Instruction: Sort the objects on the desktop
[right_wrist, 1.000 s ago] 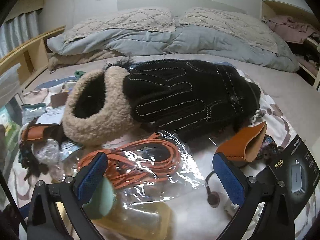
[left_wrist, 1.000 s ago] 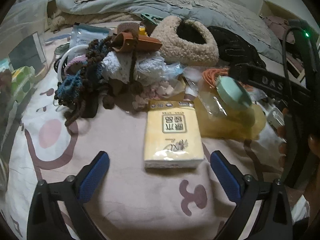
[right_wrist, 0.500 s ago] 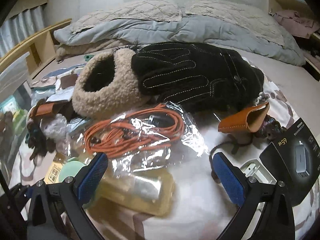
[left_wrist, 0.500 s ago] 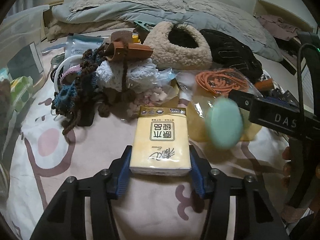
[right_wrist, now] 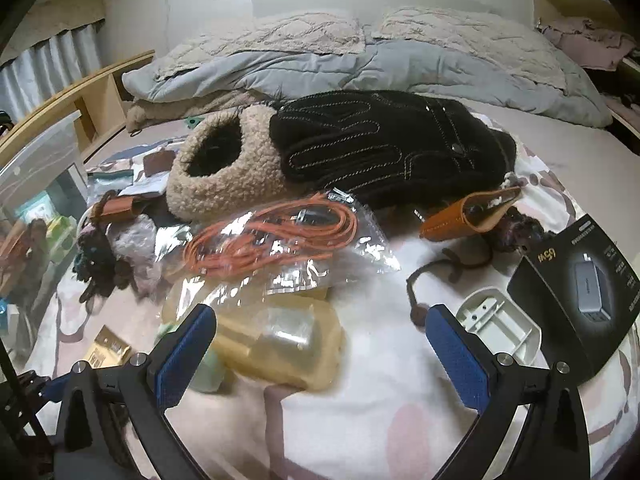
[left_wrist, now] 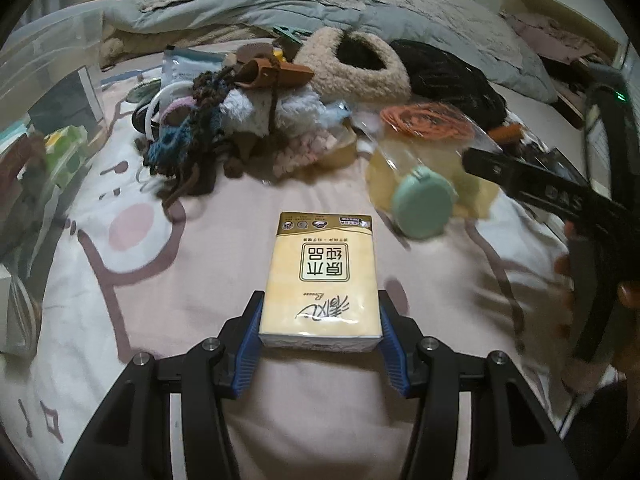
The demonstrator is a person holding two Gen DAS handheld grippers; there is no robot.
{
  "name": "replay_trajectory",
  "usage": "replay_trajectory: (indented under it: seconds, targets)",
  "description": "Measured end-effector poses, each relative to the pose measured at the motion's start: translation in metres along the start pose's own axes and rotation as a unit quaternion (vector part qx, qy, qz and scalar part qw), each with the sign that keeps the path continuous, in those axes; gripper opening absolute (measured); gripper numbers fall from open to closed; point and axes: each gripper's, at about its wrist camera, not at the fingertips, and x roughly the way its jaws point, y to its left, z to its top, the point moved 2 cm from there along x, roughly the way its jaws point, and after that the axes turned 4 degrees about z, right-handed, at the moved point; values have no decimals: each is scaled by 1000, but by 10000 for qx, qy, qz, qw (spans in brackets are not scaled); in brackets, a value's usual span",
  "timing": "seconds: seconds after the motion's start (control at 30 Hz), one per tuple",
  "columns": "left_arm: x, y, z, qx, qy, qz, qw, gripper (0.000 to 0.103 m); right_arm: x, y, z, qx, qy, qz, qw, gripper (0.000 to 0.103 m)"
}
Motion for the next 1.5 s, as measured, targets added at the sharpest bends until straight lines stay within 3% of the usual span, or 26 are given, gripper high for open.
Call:
replay_trajectory:
  seconds: [0.3,0.5,0.67,0.87,0.97,1.3,1.4,1.5]
  targets:
    - [-13,-19,-16,713,148,45,9973,53,4,13,3,-190,-200,192,9994,103]
    - [-10,-24,-23,1180,331,70,9924,54,21,17,0,-294,-26,153,9994,103]
    - [-8,-21,-26,1277,410,235,9907,67,20,18,-1,-268,16,204,9994,103]
    - [-9,0,-25,1156,486,423,9912,70,13,11,-8,-45,235,396,9989,103]
    - [-9,15,-22,966,459,598,9925,76,15,14,-12,-261,417,250,9985,103]
    - [0,55,-9,188,441,1059,9932,76,23,37,-31,-615,823,239,9944,103]
    - [-6,64,-8,-26,402,891,9952,77,19,34,-30,-428,798,357,9953,103]
    - [-19,63,-4,-42,113,651,9978,89,14,32,-30,-188,792,738,9939,103]
